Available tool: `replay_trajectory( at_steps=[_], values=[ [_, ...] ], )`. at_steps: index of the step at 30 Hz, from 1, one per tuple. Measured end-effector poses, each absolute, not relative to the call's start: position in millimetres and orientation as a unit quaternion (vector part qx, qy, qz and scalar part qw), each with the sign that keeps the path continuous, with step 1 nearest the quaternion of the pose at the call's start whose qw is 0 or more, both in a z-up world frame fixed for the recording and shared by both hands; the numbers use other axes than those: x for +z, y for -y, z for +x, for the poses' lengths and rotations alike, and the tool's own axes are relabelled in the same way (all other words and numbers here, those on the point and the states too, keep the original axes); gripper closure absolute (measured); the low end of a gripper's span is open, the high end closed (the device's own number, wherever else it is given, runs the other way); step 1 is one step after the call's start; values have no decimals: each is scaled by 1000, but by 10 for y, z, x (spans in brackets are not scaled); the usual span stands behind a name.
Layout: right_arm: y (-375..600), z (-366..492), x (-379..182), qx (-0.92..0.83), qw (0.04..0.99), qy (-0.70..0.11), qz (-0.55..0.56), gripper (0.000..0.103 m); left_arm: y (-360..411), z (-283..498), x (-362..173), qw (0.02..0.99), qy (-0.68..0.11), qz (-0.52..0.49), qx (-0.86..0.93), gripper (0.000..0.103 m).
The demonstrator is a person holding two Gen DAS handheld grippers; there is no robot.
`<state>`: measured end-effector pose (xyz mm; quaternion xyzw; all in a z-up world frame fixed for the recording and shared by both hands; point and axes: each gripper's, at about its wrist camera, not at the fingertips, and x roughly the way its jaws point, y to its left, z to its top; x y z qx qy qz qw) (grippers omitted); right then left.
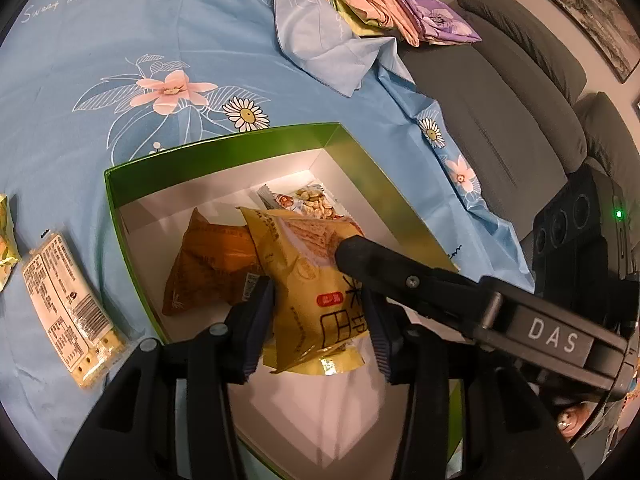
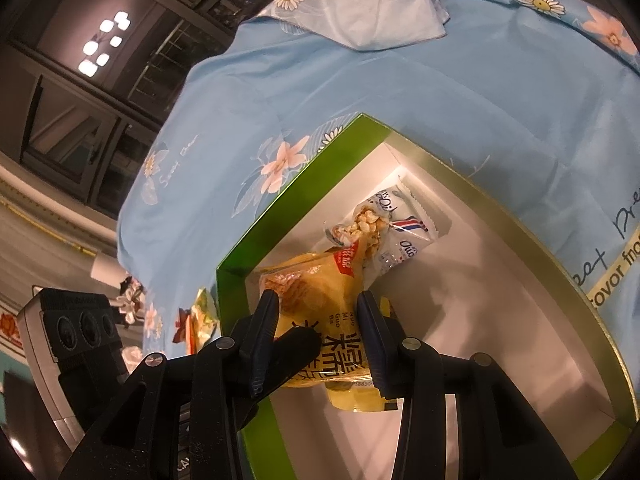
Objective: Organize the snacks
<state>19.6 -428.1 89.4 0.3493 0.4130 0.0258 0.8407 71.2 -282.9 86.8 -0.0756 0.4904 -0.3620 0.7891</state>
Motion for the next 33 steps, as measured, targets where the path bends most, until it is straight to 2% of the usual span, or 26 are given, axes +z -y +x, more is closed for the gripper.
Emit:
replay_trajectory(
  at_steps=[4,8,13,15,18,20,26,33],
  values=[
    [4321,162,911,17,842,-405,355,59,2801,706,899,791,-487,-79,-362,48],
    [4354,105,962,16,850,-387,358,47,2727,667,1006,800,-472,-84,-361,41],
    [4347,62,1024,-1,859,-377,347,46,2565,625,1143,813,-451,-97,-354,25],
    [4349,60,1033,-2,859,-377,346,45,2477,620,1193,818,-444,-104,-350,23],
    [4332,56,1064,-3,863,-374,340,45,2344,617,1230,823,-443,-114,-337,22],
    [4318,46,1091,-8,867,-369,334,40,2260,611,1244,827,-440,-119,-329,22],
    [4223,43,1186,0,878,-358,316,33,1974,577,1231,836,-440,-138,-298,17],
    [4062,64,1263,20,886,-355,297,31,1621,521,1192,847,-441,-146,-258,15]
  ],
)
